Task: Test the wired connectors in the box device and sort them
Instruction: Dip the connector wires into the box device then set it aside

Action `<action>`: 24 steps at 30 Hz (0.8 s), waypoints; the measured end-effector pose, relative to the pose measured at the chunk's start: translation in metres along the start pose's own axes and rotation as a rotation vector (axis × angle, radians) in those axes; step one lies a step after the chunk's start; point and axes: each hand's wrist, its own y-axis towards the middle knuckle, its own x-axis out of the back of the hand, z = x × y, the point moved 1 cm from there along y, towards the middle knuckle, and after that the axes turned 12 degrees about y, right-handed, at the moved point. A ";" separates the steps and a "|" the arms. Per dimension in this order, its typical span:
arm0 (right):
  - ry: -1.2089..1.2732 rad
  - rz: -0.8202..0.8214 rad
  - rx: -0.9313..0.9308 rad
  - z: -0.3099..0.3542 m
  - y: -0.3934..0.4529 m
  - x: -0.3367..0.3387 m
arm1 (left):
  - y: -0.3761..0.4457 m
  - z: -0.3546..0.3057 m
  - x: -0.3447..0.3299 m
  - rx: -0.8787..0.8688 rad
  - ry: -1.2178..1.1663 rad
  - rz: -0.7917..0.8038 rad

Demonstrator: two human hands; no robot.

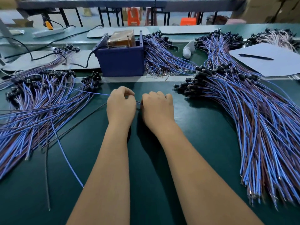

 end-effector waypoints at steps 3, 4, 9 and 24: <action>0.332 -0.036 -0.199 -0.003 0.001 0.006 | -0.001 -0.004 0.004 0.133 -0.272 -0.162; 0.543 -0.073 -0.298 -0.005 0.001 0.008 | -0.001 -0.004 0.005 0.179 -0.335 -0.192; 1.321 -0.047 -0.485 -0.008 0.003 0.016 | 0.003 -0.002 0.000 0.239 -0.361 -0.002; 1.327 0.236 -0.317 0.001 0.000 0.017 | 0.006 -0.001 0.006 0.223 -0.727 0.110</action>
